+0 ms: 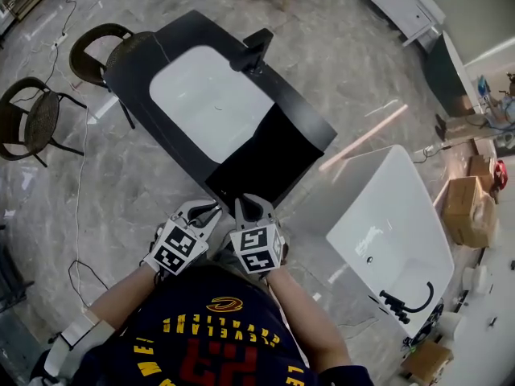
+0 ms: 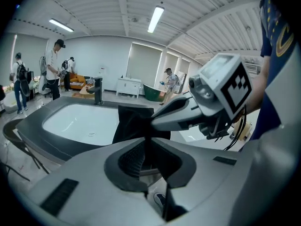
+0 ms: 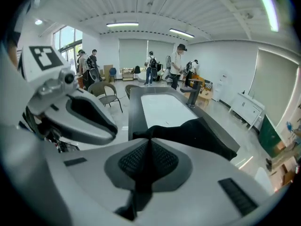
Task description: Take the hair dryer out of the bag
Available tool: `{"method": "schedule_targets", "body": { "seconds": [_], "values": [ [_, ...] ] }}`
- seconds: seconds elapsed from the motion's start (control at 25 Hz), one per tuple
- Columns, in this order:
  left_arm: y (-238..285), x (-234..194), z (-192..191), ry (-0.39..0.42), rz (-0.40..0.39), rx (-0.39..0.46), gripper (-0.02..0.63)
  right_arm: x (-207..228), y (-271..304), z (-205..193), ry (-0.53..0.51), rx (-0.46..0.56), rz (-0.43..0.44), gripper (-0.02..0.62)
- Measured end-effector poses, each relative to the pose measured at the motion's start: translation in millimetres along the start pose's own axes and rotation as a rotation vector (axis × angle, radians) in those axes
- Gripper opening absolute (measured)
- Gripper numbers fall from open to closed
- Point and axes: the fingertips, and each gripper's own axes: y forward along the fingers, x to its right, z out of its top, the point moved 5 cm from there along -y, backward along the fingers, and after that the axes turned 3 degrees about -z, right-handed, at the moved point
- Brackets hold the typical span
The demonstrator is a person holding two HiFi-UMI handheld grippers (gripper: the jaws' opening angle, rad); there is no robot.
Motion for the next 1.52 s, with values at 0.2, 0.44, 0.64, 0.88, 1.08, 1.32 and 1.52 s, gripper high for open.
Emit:
{"method": "schedule_targets", "body": {
  "seconds": [0.2, 0.44, 0.64, 0.88, 1.08, 1.32, 1.52],
  "values": [
    [31, 5, 3, 0.088, -0.032, -0.017, 0.018, 11, -8, 10, 0.038, 0.003, 0.044, 0.023],
    [53, 11, 10, 0.177, -0.052, -0.018, 0.018, 24, -12, 21, 0.034, 0.019, 0.092, 0.023],
    [67, 5, 17, 0.223, -0.018, 0.016, 0.018, 41, -13, 31, 0.063, 0.022, 0.122, 0.021],
    [83, -20, 23, 0.216, 0.069, 0.024, 0.018, 47, -12, 35, 0.077, 0.015, 0.119, 0.021],
    [102, -18, 17, 0.205, 0.049, -0.013, 0.095, 46, -14, 29, 0.116, 0.001, 0.119, 0.021],
    [123, -22, 8, 0.220, -0.002, -0.103, 0.225, 43, -16, 18, 0.175, -0.010, 0.125, 0.021],
    [147, -30, -1, 0.263, -0.049, -0.223, 0.305, 50, -12, 11, 0.245, -0.021, 0.123, 0.021]
  ]
}}
